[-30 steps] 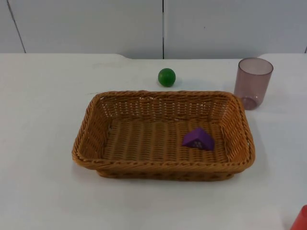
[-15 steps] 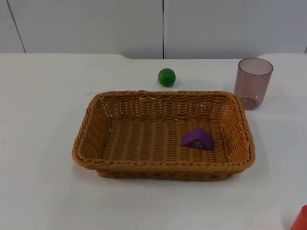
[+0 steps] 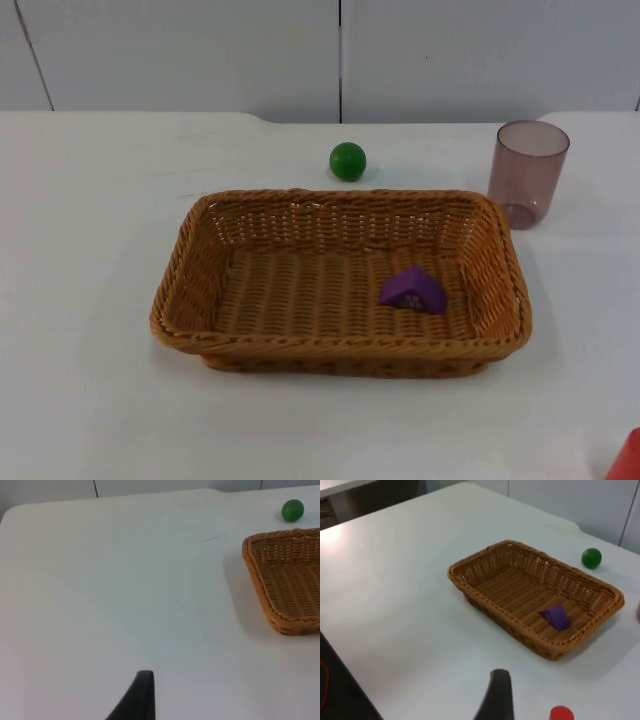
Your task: Pick up the basket with the left hand and place the triangular block into the basket with the right hand.
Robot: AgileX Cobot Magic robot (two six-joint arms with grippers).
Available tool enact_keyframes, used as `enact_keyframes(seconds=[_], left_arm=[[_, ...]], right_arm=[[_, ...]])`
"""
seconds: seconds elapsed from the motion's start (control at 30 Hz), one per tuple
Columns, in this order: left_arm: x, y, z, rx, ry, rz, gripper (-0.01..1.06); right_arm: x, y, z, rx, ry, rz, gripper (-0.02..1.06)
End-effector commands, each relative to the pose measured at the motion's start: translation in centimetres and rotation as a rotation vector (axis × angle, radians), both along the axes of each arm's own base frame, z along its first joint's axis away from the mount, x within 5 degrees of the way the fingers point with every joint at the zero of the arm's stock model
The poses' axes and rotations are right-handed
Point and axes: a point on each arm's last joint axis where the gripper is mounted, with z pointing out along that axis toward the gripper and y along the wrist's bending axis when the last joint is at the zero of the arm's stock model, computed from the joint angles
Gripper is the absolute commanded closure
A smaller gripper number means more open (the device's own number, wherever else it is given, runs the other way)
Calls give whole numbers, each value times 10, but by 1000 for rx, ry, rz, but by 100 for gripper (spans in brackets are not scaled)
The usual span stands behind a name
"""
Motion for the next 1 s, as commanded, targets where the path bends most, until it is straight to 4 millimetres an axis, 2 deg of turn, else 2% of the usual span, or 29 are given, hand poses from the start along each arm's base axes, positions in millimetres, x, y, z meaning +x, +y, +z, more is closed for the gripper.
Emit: enact_keyframes(seconds=[0.0,0.1,0.27,0.63,0.77,0.9,0.97], left_arm=[[0,0,-1,2,-1,-4,0],[0,0,-1,2,-1,-4,0],[0,0,-1,2,-1,-4,0],[-1,-4,-1,-43,5,-32,0],[-1,-4,-1,-43,5,-32,0],[-1,-4,-1,-41,5,-33,0],[-1,-4,-1,-41,5,-33,0]], right_arm=[[-1,-3,-3,-29,24,-16,36],[1,-3,-14,-77,76,-39,36],[4,-6,-13,-57,88,-100,36],[3,-6,-13,-59,90,-91,35],[1,-4,-14,-69,83,-54,27],[1,-3,-14,-72,82,-44,1],[1,-3,-14,-72,82,-44,-1]])
